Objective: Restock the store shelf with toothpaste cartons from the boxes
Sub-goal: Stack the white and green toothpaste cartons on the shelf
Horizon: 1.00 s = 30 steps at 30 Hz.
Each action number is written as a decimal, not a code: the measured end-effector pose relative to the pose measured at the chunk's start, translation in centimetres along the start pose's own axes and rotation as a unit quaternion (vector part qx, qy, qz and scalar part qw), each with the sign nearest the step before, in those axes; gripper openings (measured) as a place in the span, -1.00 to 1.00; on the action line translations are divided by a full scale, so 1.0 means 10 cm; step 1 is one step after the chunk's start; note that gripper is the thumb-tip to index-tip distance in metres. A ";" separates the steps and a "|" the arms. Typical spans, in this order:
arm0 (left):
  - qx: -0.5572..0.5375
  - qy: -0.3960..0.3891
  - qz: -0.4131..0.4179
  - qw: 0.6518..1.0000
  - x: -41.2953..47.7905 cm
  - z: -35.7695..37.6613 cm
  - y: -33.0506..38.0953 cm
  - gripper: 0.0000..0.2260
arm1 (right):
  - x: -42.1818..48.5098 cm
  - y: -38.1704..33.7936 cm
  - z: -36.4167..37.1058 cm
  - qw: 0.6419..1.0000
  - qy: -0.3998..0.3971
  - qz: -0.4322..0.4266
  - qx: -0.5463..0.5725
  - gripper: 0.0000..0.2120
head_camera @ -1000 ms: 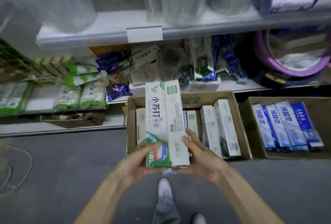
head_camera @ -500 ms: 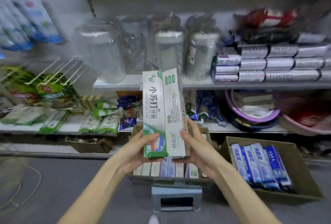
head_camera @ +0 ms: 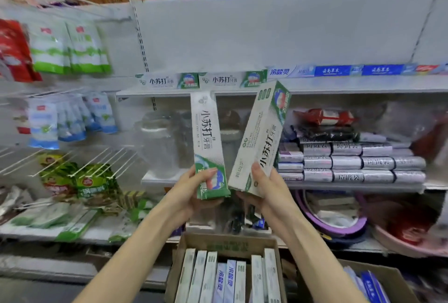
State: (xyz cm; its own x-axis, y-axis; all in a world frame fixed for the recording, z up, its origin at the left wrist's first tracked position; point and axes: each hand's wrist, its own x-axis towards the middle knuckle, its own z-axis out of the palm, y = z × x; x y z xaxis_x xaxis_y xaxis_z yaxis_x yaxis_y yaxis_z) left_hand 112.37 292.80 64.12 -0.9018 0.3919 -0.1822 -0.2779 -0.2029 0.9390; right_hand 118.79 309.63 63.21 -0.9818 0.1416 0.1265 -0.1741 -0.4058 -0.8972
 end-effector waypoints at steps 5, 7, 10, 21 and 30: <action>-0.022 0.033 0.079 0.996 -0.02 -0.03 0.24 -0.59 | 0.21 -0.26 0.22 0.988 -0.014 0.015 0.154 -0.52; -0.005 0.044 0.115 0.992 0.00 -0.07 0.34 -0.56 | 0.31 -0.28 0.33 0.987 -0.018 0.018 0.161 -0.54; 0.002 0.059 0.162 0.985 0.06 -0.13 0.47 -0.44 | 0.50 -0.27 0.55 0.989 -0.019 0.015 0.147 -0.55; -0.021 0.093 0.259 0.961 0.88 -0.81 1.29 -0.31 | 1.76 -0.21 1.56 0.998 0.015 -0.028 0.049 -0.56; -0.067 0.044 0.282 0.956 1.79 -1.40 2.31 -0.38 | 3.04 -0.28 2.27 0.994 0.024 -0.098 0.032 -0.52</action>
State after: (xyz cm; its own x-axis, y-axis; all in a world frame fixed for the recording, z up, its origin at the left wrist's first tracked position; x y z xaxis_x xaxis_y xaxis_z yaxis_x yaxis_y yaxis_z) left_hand 85.18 282.53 78.44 -0.9435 0.1112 0.3120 0.2255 -0.4745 0.8509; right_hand 87.73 294.52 79.18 -0.9243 0.2657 0.2739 -0.3671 -0.4228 -0.8285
